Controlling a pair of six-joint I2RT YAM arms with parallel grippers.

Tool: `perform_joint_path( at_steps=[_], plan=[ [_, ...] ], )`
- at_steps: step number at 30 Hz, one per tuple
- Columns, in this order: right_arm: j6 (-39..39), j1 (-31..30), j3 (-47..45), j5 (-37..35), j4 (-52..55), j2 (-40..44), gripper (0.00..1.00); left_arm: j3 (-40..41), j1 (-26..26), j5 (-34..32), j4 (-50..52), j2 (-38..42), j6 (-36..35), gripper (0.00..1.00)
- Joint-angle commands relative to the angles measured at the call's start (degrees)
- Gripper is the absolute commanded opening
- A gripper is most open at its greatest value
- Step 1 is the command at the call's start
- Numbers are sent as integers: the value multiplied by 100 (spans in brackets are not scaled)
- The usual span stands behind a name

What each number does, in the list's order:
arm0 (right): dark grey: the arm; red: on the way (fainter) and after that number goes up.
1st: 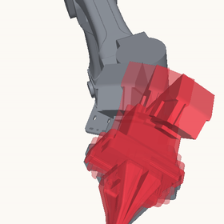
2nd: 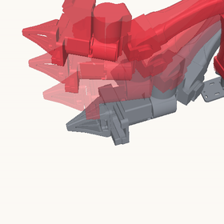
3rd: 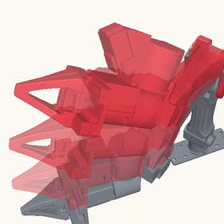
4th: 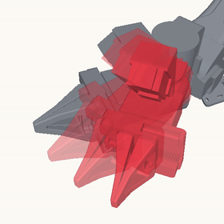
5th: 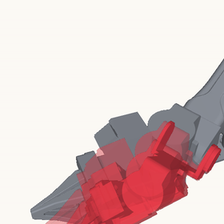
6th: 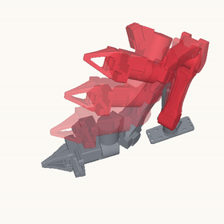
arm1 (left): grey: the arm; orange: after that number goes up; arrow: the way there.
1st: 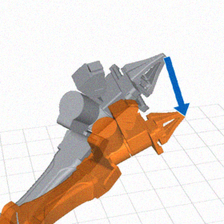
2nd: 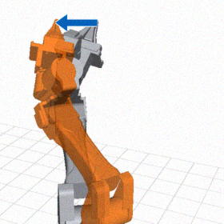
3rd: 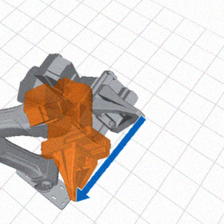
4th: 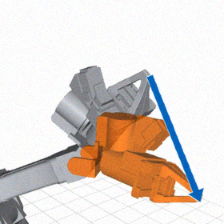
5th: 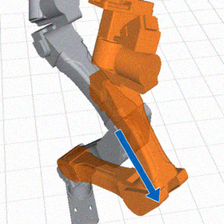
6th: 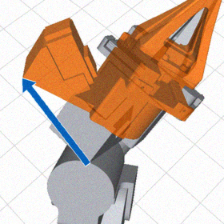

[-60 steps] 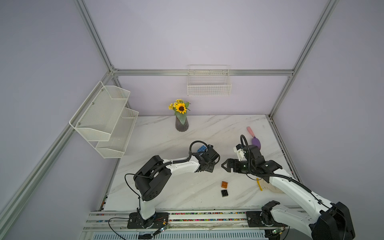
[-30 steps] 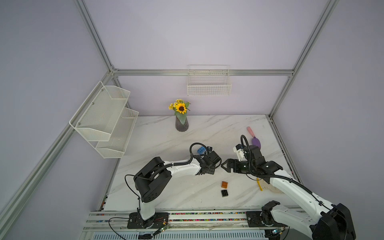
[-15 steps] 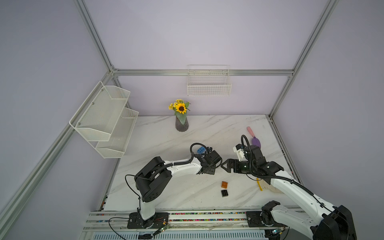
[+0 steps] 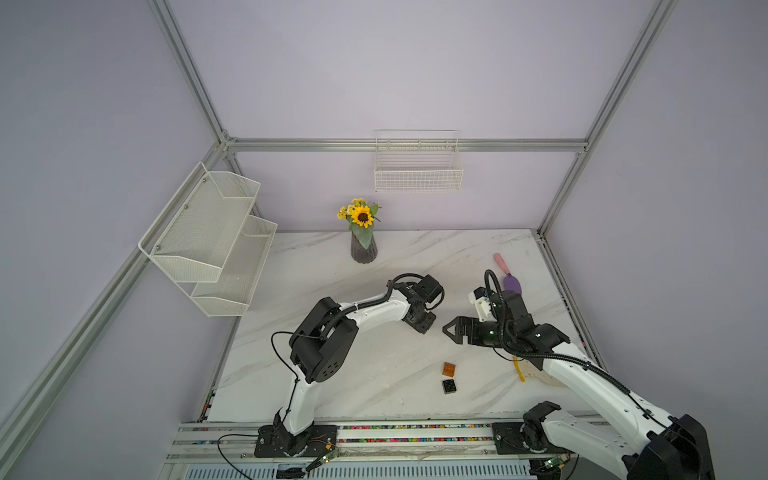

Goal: Assemble the letter v with lego
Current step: Assemble the lego brick with the lego brick.

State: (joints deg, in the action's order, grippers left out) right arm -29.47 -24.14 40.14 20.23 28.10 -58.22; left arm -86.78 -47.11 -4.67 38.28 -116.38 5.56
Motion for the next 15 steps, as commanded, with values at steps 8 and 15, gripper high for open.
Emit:
perform_joint_path(
  at_steps=[8, 15],
  plan=[
    [25, 21, -118, -274, -89, 81, 97, -194, 113, 492, -333, 567, -1015, 13],
    [56, 23, -119, -204, -281, -71, 97, 82, 184, 339, -265, 615, -803, 13]
  ],
)
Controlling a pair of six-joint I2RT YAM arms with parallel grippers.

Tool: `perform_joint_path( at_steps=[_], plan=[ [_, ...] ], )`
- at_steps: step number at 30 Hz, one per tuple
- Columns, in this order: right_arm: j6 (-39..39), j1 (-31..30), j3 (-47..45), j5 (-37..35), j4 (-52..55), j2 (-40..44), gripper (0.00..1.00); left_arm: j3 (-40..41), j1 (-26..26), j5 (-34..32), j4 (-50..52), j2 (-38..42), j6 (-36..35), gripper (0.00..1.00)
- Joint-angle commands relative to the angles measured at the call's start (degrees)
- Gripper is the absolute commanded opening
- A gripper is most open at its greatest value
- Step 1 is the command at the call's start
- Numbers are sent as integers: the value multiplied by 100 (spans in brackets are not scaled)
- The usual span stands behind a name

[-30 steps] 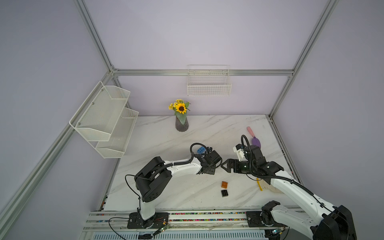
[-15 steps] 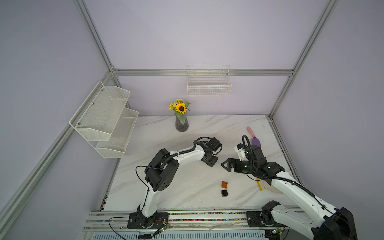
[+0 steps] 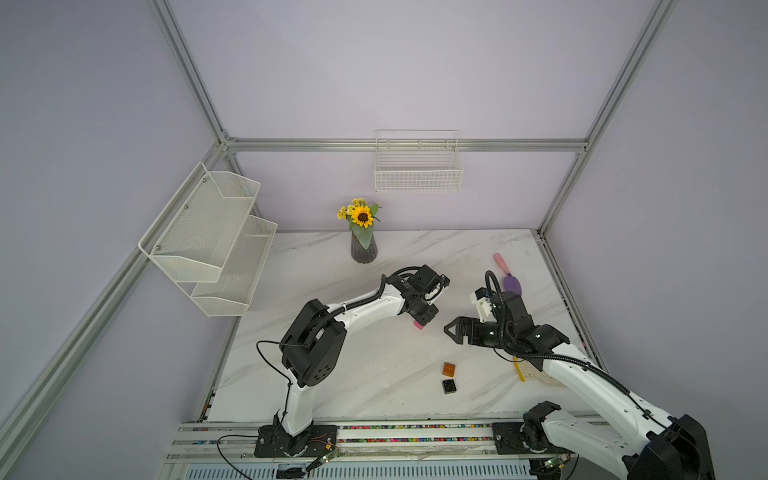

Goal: Assemble the letter v with lego
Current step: Assemble the lego brick with the lego brick.

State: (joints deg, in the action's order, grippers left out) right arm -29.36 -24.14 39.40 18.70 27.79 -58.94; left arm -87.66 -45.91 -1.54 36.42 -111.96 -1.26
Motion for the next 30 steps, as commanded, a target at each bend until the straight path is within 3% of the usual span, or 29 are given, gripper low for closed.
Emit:
perform_joint_path(
  at_steps=[1, 9, 30],
  plan=[
    [45, 22, -46, -51, -273, -14, 97, 238, 80, 47, -113, 168, -45, 13],
    [255, 19, -173, 208, -523, -282, 97, 712, 108, 51, -694, 219, 312, 13],
    [221, 23, -395, 275, -702, -351, 97, 994, 109, 66, -855, 93, 354, 13]
  ],
)
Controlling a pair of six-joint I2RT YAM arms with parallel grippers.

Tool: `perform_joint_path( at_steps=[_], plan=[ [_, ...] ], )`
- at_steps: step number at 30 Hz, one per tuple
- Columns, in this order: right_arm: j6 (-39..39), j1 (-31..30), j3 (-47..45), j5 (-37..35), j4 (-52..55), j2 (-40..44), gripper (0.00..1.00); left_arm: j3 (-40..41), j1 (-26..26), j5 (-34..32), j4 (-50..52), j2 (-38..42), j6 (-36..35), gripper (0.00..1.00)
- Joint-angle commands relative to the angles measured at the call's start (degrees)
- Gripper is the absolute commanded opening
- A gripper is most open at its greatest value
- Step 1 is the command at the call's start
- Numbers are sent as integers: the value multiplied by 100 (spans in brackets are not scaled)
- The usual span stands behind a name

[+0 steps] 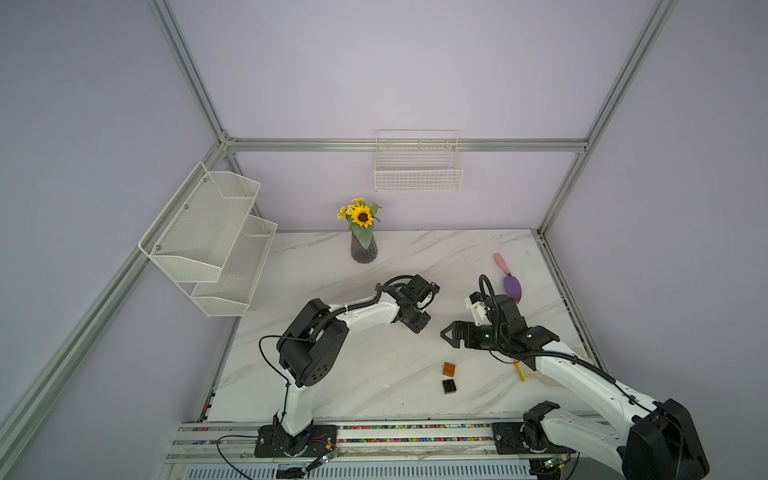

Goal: Assemble the letter v with lego
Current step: Assemble the lego brick with the lego brick.

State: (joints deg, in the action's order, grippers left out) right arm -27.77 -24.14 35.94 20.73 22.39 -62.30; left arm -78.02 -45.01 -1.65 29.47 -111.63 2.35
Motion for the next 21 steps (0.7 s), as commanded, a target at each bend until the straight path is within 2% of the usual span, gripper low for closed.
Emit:
perform_joint_path(
  at_steps=[1, 14, 21],
  plan=[
    [51, 23, -56, 71, -173, -12, 97, 41, 19, 54, -161, 41, -15, 13],
    [33, 23, -163, 98, -270, -53, 97, 78, 19, 165, -149, -124, 20, 13],
    [45, 23, -140, 83, -256, -71, 97, -32, 19, 164, 200, -227, 46, 13]
  ],
)
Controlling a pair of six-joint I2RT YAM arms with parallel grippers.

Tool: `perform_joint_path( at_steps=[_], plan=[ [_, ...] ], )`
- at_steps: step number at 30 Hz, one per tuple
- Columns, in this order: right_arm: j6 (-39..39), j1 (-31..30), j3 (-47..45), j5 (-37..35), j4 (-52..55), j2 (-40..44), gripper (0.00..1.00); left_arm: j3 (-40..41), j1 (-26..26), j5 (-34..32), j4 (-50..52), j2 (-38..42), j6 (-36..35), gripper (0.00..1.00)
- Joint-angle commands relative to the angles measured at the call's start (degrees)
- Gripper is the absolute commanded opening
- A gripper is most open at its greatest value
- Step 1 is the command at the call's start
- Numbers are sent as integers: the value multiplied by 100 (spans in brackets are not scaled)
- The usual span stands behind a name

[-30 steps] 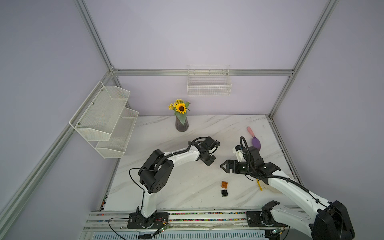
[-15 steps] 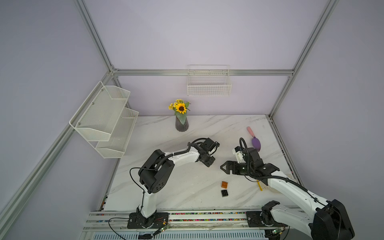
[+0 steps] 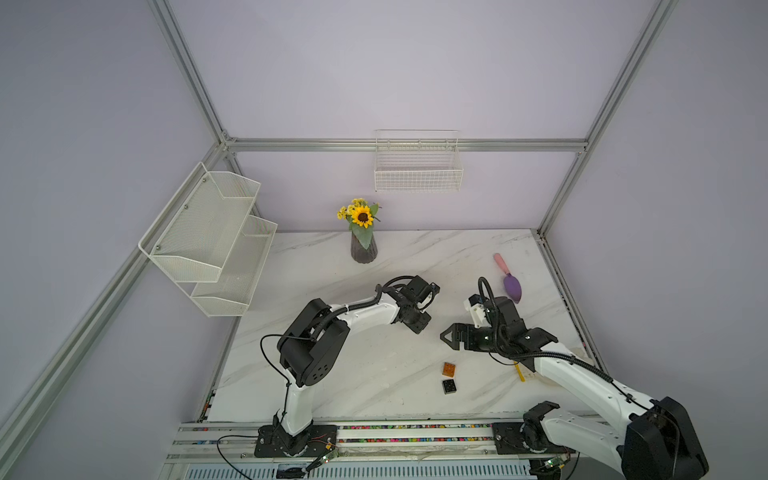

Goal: Assemble the letter v with lego
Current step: Assemble the lego brick with the lego brick.

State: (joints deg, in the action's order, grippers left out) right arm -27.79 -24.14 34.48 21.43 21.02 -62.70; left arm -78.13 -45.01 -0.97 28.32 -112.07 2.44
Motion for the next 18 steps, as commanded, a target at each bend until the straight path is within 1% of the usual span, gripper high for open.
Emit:
perform_joint_path(
  at_steps=[1, 9, 18],
  plan=[
    [62, 22, 6, 19, -124, -40, 97, -19, 19, 97, 353, -187, 53, 13],
    [90, 16, -11, 18, -99, -49, 97, 52, -3, 78, 606, -145, 152, 13],
    [107, 20, 11, 37, -124, -51, 97, -14, -34, -205, 921, -307, -28, 13]
  ],
)
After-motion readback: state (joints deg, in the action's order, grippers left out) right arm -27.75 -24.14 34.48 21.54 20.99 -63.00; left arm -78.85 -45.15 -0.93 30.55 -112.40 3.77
